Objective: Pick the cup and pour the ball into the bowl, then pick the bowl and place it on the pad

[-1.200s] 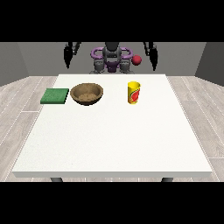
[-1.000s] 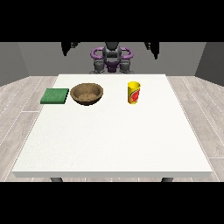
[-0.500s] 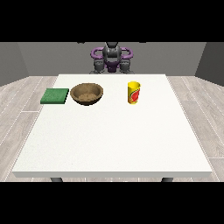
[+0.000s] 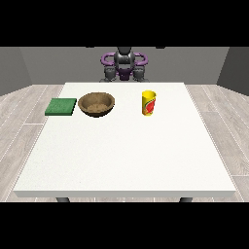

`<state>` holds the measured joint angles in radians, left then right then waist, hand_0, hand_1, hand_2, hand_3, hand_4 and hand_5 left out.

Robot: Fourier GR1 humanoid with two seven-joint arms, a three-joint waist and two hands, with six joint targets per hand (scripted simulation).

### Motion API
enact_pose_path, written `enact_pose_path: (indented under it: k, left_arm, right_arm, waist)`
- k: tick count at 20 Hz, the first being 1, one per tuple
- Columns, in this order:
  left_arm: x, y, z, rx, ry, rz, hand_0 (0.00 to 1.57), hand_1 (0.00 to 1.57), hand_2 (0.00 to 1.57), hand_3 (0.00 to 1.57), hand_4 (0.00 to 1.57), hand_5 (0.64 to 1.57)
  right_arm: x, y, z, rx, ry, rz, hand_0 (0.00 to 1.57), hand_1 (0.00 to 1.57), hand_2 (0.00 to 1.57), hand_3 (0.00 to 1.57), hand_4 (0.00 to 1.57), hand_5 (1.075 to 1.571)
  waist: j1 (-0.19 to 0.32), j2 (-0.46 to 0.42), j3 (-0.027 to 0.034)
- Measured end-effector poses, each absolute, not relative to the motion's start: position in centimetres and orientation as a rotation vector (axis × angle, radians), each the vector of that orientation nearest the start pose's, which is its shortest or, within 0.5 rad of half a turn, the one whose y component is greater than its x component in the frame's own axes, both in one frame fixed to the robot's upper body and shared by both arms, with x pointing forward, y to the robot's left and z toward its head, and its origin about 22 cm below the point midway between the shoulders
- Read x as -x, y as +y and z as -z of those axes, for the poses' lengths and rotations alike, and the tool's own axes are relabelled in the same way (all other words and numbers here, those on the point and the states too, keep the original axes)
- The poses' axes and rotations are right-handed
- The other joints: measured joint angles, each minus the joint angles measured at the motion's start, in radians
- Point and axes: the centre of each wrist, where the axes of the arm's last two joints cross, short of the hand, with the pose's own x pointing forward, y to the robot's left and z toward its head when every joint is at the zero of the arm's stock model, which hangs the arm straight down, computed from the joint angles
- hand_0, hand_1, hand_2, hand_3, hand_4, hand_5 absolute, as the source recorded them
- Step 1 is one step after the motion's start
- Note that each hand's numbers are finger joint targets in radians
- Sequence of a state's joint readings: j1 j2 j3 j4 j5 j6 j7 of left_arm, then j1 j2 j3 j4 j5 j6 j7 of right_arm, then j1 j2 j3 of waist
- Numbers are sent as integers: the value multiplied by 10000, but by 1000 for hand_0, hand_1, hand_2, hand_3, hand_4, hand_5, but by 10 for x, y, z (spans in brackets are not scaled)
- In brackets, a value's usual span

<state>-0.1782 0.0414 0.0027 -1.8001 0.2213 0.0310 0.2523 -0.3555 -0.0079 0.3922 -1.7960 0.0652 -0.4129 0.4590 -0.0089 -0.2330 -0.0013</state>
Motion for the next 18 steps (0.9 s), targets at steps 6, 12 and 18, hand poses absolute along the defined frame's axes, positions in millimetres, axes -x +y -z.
enact_pose_path:
  k: [6,12,18]
  left_arm:
    - [-300,230,-134,1494,-19216,-191,0,0,0,0,0,1472]
    - [-325,248,-130,123,-20303,120,0,0,0,0,0,1434]
    - [-332,277,-77,-653,-20391,-313,0,0,0,0,0,1399]
  right_arm:
    - [-274,-114,-153,-1198,-18490,-1393,0,0,0,0,0,1570]
    - [-274,-122,-168,-1732,-19490,-1723,0,0,0,0,0,1568]
    - [-265,-138,-181,-1980,-20103,-1883,0,0,0,0,0,1567]
  waist:
    - [-565,2673,12]
    - [-1178,3903,11]
    - [-1581,4569,6]
